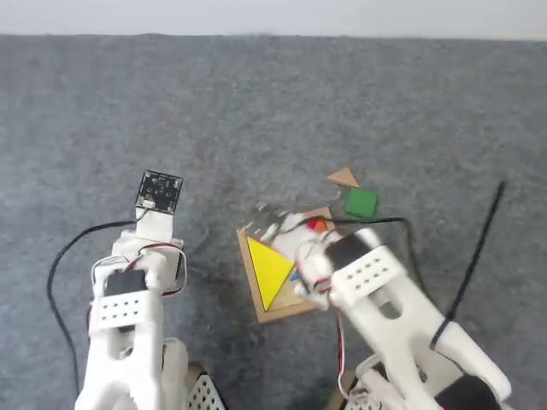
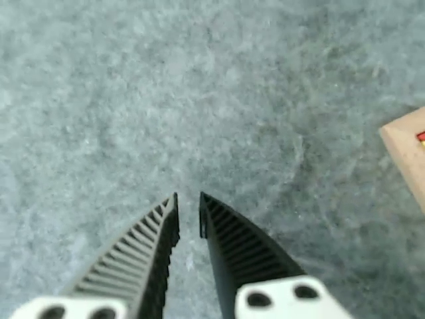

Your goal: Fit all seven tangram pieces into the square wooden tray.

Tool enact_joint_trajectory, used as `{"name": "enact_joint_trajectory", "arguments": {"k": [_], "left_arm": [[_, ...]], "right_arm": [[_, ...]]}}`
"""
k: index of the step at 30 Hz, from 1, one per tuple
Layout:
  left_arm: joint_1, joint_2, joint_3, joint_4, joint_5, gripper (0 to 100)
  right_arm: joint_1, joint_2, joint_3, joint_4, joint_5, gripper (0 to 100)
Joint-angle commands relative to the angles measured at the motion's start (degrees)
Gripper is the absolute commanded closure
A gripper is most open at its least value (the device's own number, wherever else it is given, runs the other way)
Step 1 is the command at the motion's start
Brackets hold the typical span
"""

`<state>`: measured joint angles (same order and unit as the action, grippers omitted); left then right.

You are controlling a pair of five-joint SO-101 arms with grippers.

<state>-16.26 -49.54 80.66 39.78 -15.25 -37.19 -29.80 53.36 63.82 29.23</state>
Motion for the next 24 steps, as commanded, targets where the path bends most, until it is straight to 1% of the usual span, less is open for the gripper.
{"name": "enact_joint_trajectory", "arguments": {"k": [1, 3, 5, 8, 11, 14, 17, 24], "left_arm": [[-0.44, -5.36, 1.36, -1.14, -0.7, 95], [-0.44, -7.03, 2.42, -1.14, -0.79, 95], [-0.62, -8.79, 3.21, -1.14, -0.79, 95], [-0.62, -11.52, 4.7, -1.14, -0.79, 95], [-0.62, -14.51, 6.2, -1.14, -1.23, 95], [-0.62, -17.58, 7.78, -1.14, -4.48, 95], [-0.62, -20.57, 9.27, -1.05, -5.27, 95], [-0.62, -26.9, 12.35, -0.79, -5.27, 95]], "right_arm": [[-5.23, -2.15, -0.44, -1.36, 1.32, 92.4], [-5.41, -2.07, -0.35, -3.21, 1.49, 86.8], [-5.58, -2.07, -0.26, -3.91, 4.04, 84.7], [-5.32, -1.01, -0.26, -4.35, 6.86, 84.6], [-5.32, 3.21, -0.26, -5.76, 9.93, 84.4], [-5.23, 8.84, -0.26, -8.13, 12.92, 84.4], [-5.23, 12.53, -0.62, -9.54, 15.65, 84.3], [-5.23, 12.88, -0.7, -9.54, 19.16, 84.2]]}}
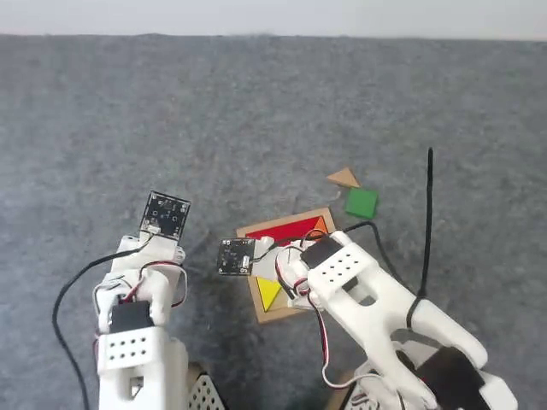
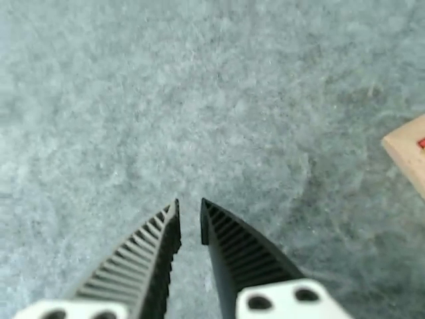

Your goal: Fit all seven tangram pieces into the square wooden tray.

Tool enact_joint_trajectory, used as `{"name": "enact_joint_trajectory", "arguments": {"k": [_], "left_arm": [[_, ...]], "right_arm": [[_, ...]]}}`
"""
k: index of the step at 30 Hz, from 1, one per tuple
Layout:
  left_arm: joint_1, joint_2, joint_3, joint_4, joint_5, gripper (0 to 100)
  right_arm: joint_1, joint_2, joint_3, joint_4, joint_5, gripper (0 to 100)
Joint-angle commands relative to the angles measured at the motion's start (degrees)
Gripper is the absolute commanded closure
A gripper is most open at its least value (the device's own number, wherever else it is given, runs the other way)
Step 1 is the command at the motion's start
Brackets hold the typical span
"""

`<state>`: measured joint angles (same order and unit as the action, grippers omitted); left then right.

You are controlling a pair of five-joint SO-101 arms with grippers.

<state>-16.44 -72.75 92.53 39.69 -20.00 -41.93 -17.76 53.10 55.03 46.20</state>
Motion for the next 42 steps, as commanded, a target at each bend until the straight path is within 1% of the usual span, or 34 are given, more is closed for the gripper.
{"name": "enact_joint_trajectory", "arguments": {"k": [1, 3, 5, 8, 11, 14, 18, 21, 26, 30, 32, 35, 38, 42], "left_arm": [[-0.44, -4.48, 0.75, -0.62, -0.53, 95], [-0.44, -5.8, 1.19, 0.0, -0.53, 95], [-0.44, -7.12, 1.19, 1.41, -0.62, 95], [-0.44, -8.79, 1.71, 1.85, -0.62, 95], [-0.26, -10.02, 2.42, 1.85, -0.62, 95], [-0.26, -10.73, 2.51, 2.81, -0.62, 95], [-0.18, -11.16, 2.51, 3.08, -0.62, 95], [-0.18, -11.08, 2.51, 3.08, -0.62, 95], [-0.18, -11.08, 2.51, 3.08, -0.62, 95], [-0.18, -11.08, 2.51, 3.08, -0.62, 95], [-0.18, -11.08, 2.59, 3.08, -0.62, 95], [-0.35, -11.08, 2.59, 3.08, -0.62, 95], [-0.35, -11.08, 2.59, 3.08, -0.62, 95], [-0.26, -11.08, 2.59, 3.08, -0.7, 95]], "right_arm": [[-0.48, 0.84, -0.44, -0.75, 3.16, 84.2], [-0.48, 0.84, -0.53, -0.75, 4.22, 84.2], [-0.48, 0.84, -0.79, -0.57, 4.22, 81.6], [-0.48, 0.84, -3.69, 3.3, 4.31, 77.8], [-0.48, 0.84, -7.65, 6.99, 4.31, 77.8], [-0.22, 1.36, -9.32, 7.34, 4.31, 77.7], [2.33, 0.75, -9.85, 7.87, 5.54, 77.7], [2.51, -0.92, -10.29, 9.98, 5.71, 77.7], [1.36, -1.71, -10.46, 9.45, 5.89, 77.5], [1.71, 3.91, -10.29, 6.02, 5.89, 77.5], [1.1, 6.73, -9.93, 5.05, 5.89, 77.7], [-2.95, 7.34, -6.77, 4.53, 6.51, 77.9], [-5.58, 3.65, -3.6, 4.97, 6.86, 77.9], [-5.76, -4.26, 0.97, 5.76, 6.86, 77.9]]}}
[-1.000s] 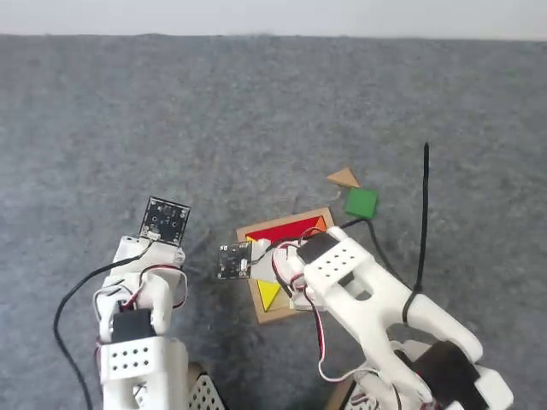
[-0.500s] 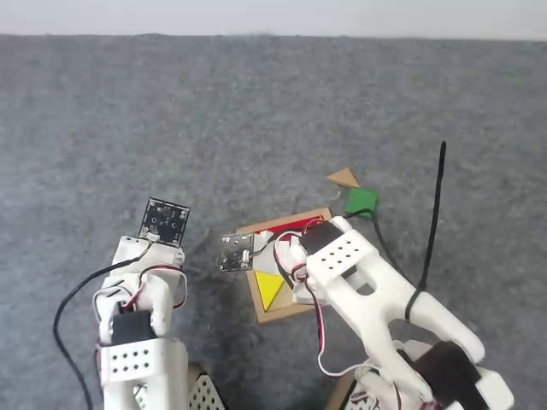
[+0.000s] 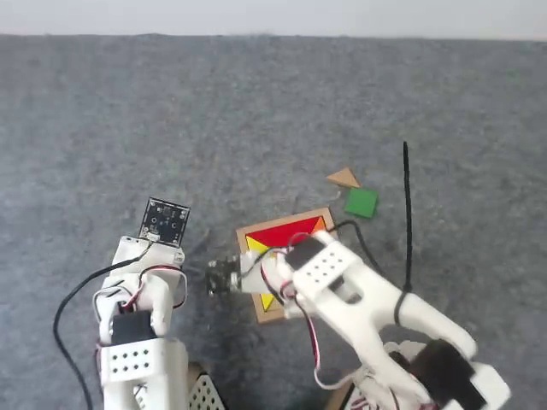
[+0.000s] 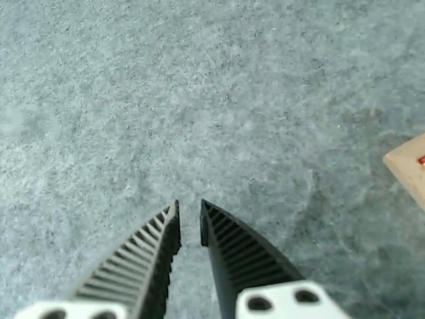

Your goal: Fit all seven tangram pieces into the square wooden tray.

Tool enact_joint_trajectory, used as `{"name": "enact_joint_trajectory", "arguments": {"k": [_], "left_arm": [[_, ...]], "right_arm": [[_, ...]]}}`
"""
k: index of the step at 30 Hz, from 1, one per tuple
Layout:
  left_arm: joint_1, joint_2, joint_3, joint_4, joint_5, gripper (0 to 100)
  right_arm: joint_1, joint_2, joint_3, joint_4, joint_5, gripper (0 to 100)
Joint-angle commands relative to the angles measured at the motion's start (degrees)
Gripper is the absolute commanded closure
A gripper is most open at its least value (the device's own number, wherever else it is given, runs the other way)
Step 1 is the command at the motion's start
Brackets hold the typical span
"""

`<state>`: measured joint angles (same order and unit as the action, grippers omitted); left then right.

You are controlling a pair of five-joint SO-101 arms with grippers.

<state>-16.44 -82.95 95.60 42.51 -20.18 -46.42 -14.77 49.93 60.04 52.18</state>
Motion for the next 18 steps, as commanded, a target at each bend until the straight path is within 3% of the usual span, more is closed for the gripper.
{"name": "enact_joint_trajectory", "arguments": {"k": [1, 12, 18], "left_arm": [[-0.26, -0.88, -0.48, 0.18, -0.53, 95], [-0.26, -0.88, -0.48, 0.18, -0.53, 95], [-0.35, -0.88, -0.48, 0.18, -0.53, 95]], "right_arm": [[-1.36, -9.01, 4.57, 2.15, 0.79, 77.9], [-1.01, -16.57, 4.57, 5.85, 0.7, 77.8], [-0.22, -16.04, 4.57, 1.19, -0.26, 77.5]]}}
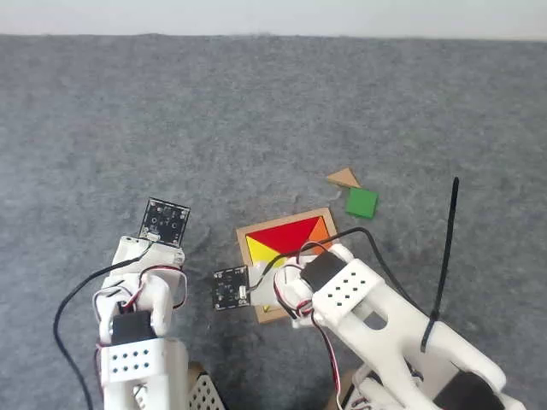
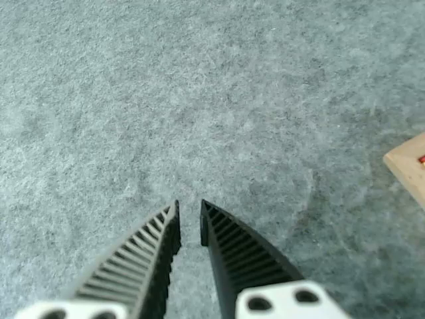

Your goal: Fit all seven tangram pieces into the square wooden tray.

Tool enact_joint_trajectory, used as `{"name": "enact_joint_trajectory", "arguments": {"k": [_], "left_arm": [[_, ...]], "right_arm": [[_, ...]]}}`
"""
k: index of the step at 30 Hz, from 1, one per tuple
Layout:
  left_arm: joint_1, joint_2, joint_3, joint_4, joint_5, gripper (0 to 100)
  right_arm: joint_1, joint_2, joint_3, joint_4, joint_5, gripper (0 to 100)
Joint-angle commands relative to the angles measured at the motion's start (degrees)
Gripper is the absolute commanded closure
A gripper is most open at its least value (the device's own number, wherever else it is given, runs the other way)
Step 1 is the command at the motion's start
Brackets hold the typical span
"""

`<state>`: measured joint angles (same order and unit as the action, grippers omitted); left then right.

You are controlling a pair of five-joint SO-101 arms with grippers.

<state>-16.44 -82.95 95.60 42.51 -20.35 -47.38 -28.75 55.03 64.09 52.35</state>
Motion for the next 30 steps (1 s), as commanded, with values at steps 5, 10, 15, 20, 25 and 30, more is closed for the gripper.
{"name": "enact_joint_trajectory", "arguments": {"k": [5, 10, 15, 20, 25, 30], "left_arm": [[-0.35, -0.88, -0.48, 0.18, -0.35, 95], [-0.35, -0.88, -0.48, 0.18, -0.35, 95], [-0.35, -0.88, -0.48, 0.18, -0.35, 95], [-0.35, -0.88, -0.48, 0.18, -0.35, 95], [-0.35, -0.88, -0.48, 0.18, -0.35, 95], [-0.35, -0.88, -0.48, 0.18, -0.35, 95]], "right_arm": [[4.79, 5.76, -0.53, -7.25, 0.79, 77.5], [6.46, 13.05, -1.49, -10.07, 1.32, 77.5], [6.55, 14.02, -3.43, -8.92, 2.11, 77.5], [7.52, 14.11, -3.52, -7.25, 2.64, 73.8], [8.04, 12.0, -4.92, -4.62, 2.64, 74.4], [8.04, 9.8, -5.98, -3.12, 2.64, 74.2]]}}
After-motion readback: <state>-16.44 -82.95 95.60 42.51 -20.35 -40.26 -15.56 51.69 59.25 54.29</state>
